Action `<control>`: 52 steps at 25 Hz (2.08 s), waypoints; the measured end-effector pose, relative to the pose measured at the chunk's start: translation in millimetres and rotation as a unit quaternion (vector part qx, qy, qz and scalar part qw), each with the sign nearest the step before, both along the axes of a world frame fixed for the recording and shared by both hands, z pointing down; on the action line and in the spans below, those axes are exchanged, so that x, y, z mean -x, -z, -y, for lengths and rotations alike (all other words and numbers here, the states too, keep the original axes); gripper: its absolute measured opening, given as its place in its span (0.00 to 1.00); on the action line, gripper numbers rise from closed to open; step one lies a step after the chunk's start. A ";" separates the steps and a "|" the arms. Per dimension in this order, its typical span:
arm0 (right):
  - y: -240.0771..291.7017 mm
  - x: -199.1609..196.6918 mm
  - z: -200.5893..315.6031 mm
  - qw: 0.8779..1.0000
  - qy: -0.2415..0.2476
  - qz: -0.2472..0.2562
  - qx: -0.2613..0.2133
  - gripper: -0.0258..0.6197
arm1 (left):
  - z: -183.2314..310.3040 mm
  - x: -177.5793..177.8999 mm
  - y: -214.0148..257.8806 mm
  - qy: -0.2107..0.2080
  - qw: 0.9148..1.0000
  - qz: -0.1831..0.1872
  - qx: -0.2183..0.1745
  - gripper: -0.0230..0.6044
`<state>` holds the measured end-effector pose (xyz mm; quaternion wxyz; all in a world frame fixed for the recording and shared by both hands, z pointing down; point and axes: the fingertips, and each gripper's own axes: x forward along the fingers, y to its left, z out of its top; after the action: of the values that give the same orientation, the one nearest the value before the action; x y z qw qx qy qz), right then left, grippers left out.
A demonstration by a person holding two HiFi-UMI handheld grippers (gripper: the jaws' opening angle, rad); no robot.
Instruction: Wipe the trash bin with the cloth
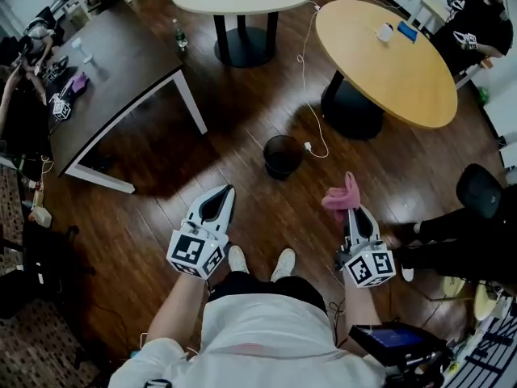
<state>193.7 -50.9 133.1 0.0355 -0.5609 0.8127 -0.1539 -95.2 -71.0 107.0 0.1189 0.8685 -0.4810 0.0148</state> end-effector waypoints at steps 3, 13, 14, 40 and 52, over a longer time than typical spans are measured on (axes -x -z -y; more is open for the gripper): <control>48.8 5.4 0.8 1.000 -0.004 -0.005 -0.029 0.11 | 4.0 -1.7 52.7 -0.006 0.999 -0.002 -0.031 0.05; 115.2 33.2 -4.4 0.997 0.026 -0.012 -0.068 0.11 | -9.7 -14.4 103.4 -0.037 0.998 -0.025 -0.048 0.05; 116.1 36.9 -6.6 0.997 0.023 -0.012 -0.067 0.11 | -11.6 -10.5 102.9 -0.039 0.998 -0.028 -0.046 0.05; 168.7 9.1 -85.7 0.991 0.068 -0.021 -0.113 0.11 | -95.8 -61.1 155.3 -0.037 0.996 -0.023 -0.079 0.05; 148.0 12.3 -91.4 0.994 0.039 -0.043 -0.090 0.11 | -98.0 -53.6 132.0 -0.059 0.996 -0.023 -0.060 0.05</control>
<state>181.4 40.5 -14.9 0.0449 -0.5291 0.8454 -0.0573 -41.6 27.0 -25.0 0.0764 0.9012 -0.4258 -0.0271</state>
